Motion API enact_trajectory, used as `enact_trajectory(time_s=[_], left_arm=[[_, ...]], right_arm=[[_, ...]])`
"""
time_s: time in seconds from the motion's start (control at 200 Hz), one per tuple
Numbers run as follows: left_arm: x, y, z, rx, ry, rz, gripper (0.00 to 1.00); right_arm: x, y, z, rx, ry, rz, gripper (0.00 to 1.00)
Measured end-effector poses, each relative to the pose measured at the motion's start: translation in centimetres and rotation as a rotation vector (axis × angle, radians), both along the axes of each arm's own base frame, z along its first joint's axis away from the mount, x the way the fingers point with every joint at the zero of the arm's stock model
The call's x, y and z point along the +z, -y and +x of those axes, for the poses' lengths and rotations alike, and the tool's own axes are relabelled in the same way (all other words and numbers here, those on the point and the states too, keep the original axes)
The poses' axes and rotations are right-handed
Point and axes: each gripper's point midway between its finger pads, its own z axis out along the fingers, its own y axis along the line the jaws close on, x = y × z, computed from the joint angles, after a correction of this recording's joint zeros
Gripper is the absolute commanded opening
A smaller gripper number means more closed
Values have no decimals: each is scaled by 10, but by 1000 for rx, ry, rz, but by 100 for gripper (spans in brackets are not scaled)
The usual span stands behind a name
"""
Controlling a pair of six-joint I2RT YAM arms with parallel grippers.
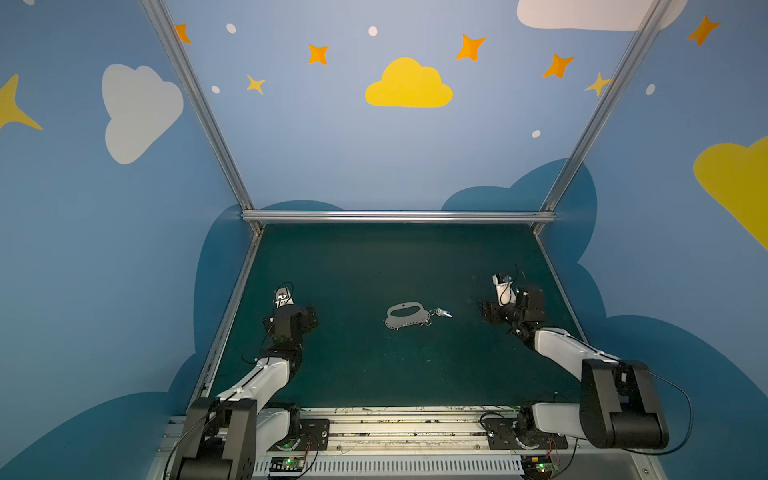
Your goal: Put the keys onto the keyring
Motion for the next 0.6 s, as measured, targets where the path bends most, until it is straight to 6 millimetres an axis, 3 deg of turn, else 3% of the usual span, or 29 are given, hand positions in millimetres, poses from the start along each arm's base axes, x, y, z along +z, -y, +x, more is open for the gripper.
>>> enact_trajectory(time_s=[0.15, 0.375, 0.481, 0.596], left_arm=[[4, 4, 20, -52, 74, -34, 100], [-35, 11, 47, -119, 7, -99, 100], [-17, 14, 63, -143, 52, -104, 100], [-4, 17, 70, -165, 78, -103, 100]], right_arm=[[-18, -6, -8, 30, 36, 26, 88], [14, -4, 19, -8, 119, 64, 88], [24, -1, 33, -36, 133, 78, 88], [24, 2, 34, -53, 129, 86, 89]])
